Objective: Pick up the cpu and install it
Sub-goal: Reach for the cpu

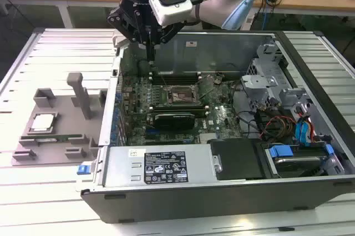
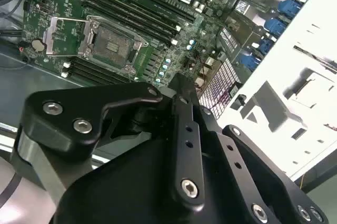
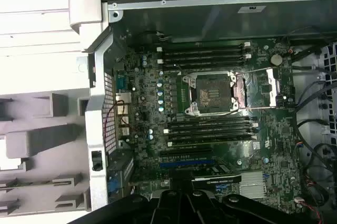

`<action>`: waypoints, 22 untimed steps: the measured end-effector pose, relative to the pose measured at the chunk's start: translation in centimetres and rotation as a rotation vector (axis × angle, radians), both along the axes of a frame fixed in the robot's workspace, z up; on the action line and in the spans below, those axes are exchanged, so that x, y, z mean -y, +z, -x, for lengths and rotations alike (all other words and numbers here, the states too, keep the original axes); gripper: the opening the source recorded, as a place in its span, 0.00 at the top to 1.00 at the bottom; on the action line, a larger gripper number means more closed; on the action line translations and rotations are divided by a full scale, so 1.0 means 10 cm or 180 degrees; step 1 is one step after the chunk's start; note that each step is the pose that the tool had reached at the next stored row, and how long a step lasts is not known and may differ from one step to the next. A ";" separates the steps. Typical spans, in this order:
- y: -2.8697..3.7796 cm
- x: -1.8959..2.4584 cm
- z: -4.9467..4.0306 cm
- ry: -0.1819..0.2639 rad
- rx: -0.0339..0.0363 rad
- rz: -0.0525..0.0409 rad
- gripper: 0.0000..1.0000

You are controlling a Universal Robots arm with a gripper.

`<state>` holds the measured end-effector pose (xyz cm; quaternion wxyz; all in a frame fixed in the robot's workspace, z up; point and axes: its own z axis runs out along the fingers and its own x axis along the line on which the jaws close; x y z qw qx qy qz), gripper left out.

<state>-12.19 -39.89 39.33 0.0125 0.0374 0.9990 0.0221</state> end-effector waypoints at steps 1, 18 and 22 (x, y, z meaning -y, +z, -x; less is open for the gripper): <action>0.000 0.000 0.003 0.0000 0.0000 0.0000 0.89; 0.000 0.000 0.324 0.0000 0.0000 0.0001 0.89; 0.000 0.000 0.393 0.0000 0.0000 0.0000 0.89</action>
